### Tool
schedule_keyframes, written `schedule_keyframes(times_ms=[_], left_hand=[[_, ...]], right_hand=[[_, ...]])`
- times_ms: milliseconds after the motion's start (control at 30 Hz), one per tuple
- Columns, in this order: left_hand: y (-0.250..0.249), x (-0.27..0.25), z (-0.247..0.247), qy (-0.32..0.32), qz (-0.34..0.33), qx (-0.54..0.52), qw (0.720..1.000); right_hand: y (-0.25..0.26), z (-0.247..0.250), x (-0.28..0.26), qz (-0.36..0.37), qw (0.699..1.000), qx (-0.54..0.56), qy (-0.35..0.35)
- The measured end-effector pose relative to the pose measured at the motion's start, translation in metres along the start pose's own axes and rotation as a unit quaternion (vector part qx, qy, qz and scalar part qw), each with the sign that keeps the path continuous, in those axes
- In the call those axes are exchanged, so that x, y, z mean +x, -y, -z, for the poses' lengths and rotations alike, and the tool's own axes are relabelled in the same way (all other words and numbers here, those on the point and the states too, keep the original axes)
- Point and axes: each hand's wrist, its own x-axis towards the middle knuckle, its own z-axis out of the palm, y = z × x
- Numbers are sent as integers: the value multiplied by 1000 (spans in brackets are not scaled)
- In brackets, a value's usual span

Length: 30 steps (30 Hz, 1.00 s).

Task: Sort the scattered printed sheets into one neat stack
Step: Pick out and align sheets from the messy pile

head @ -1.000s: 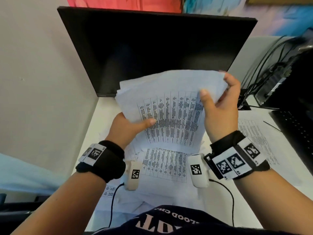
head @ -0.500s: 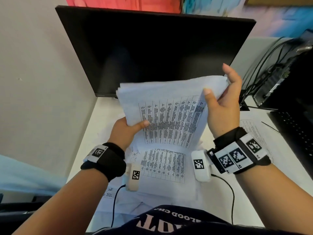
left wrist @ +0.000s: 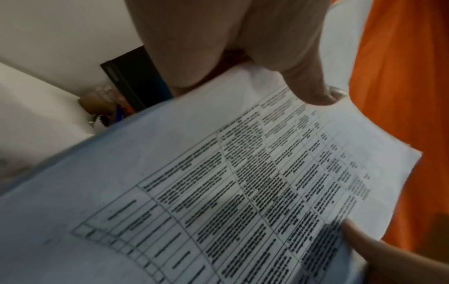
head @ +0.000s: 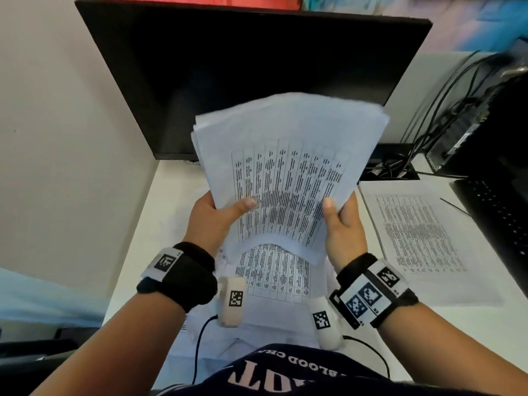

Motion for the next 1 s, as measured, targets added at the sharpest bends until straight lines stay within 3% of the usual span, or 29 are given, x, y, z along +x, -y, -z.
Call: schedule_keyframes(times_ms=[200, 500, 700, 1000], left_hand=[[39, -4, 2, -21, 102, 71, 992], [46, 0, 7, -16, 116, 123, 985], [38, 1, 10, 30, 109, 158, 981], [52, -7, -12, 133, 145, 237, 951]], right_hand=[[-29, -6, -9, -82, 994, -69, 28], [-31, 5, 0, -109, 993, -47, 24], [-26, 27, 4, -120, 985, -82, 93], [-42, 62, -10, -191, 969, -134, 79]])
